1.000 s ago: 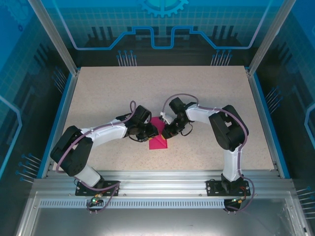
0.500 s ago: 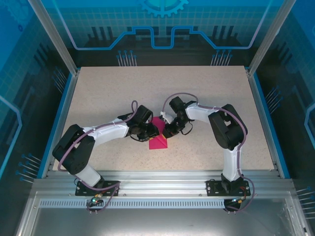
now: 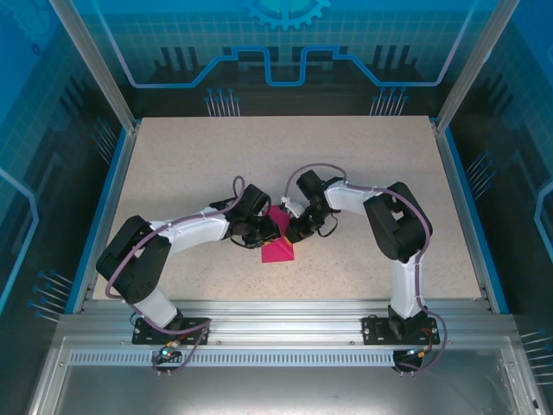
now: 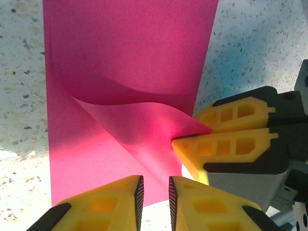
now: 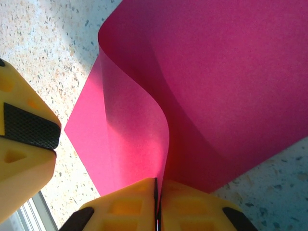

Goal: Fold a paper plane with a square sheet of paper (pick it up from the middle)
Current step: Fold the triangle a second time at the center of the table.

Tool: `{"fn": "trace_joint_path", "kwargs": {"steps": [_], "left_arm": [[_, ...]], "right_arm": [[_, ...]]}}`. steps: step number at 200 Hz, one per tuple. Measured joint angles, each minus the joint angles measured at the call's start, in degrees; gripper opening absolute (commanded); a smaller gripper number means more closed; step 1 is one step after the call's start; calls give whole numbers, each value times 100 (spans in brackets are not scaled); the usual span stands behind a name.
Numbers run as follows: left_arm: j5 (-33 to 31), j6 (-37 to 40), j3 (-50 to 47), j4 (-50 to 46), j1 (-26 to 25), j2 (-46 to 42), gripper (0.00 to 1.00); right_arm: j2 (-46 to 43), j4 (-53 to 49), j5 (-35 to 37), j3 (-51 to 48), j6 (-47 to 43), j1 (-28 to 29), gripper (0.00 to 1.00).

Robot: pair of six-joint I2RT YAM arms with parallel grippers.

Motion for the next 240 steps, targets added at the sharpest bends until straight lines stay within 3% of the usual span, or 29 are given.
{"fn": "trace_joint_path", "kwargs": {"steps": [240], "left_arm": [[-240,-577,-387,1078,0,562,16]], "right_arm": [[52,-22,2,46,7,-17,10]]}}
